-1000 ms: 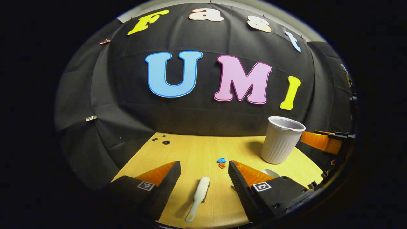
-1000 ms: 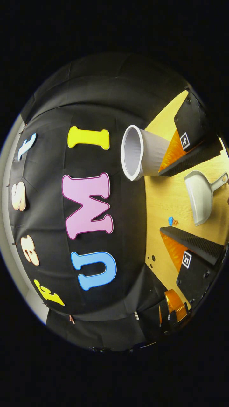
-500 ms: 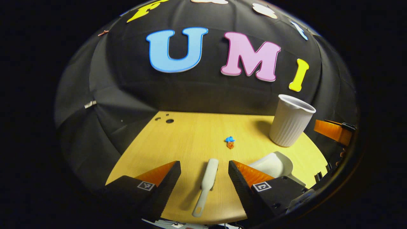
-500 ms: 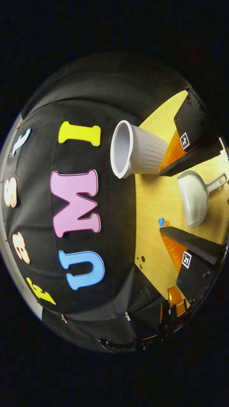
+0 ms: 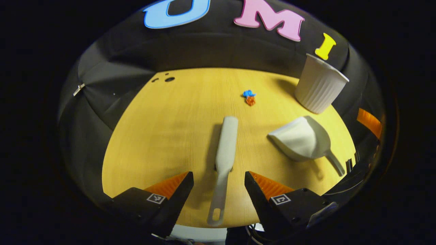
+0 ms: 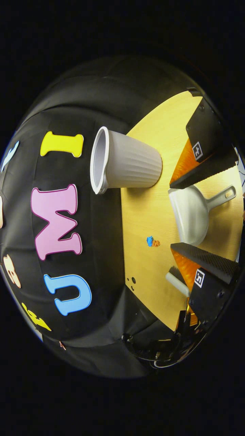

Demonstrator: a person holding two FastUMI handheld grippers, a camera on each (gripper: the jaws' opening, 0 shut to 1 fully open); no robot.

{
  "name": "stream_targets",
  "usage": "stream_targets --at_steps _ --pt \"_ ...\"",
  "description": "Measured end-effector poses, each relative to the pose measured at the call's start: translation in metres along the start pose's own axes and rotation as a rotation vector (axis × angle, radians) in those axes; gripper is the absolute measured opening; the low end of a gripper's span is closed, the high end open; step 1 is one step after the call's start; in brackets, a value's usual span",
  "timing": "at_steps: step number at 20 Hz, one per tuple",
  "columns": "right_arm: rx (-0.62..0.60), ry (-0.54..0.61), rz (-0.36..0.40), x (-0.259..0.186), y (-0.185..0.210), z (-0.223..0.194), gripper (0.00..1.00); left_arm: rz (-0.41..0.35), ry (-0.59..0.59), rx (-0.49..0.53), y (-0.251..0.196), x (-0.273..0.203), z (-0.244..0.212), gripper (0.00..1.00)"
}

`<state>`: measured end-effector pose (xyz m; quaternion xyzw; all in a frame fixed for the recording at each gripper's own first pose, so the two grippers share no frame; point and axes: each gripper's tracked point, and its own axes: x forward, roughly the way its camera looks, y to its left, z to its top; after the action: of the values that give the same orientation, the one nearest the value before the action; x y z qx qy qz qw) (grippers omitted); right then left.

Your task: Pick up the small broom and dustpan from the desktop, sweep the trash into the dustpan with the broom, and then empty the trash into the garbage bin.

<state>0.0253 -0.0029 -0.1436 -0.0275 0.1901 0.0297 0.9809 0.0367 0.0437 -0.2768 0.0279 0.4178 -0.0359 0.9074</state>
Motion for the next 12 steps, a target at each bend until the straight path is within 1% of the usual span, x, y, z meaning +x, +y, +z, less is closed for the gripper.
stream_targets --at_steps 2,4,5,9,11,12 --pt "-0.015 0.015 -0.006 0.002 -0.004 -0.009 0.99 0.040 0.074 0.072 0.004 0.017 -0.014 0.96" --pt "-0.022 0.044 -0.009 0.003 -0.006 -0.022 0.99 0.053 0.118 0.126 0.006 0.033 -0.022 0.96" --pt "-0.019 0.059 -0.008 0.004 -0.005 -0.028 0.99 0.050 0.139 0.136 0.006 0.038 -0.023 0.95" --pt "-0.007 0.132 -0.003 0.005 -0.008 -0.054 0.99 0.040 0.194 0.114 0.003 0.056 -0.022 0.94" --pt "-0.003 0.162 -0.004 0.004 -0.010 -0.063 0.99 0.011 0.205 0.103 0.000 0.059 -0.020 0.93" --pt "0.000 0.176 -0.004 0.003 -0.011 -0.067 0.99 -0.003 0.205 0.076 -0.002 0.064 -0.018 0.92"
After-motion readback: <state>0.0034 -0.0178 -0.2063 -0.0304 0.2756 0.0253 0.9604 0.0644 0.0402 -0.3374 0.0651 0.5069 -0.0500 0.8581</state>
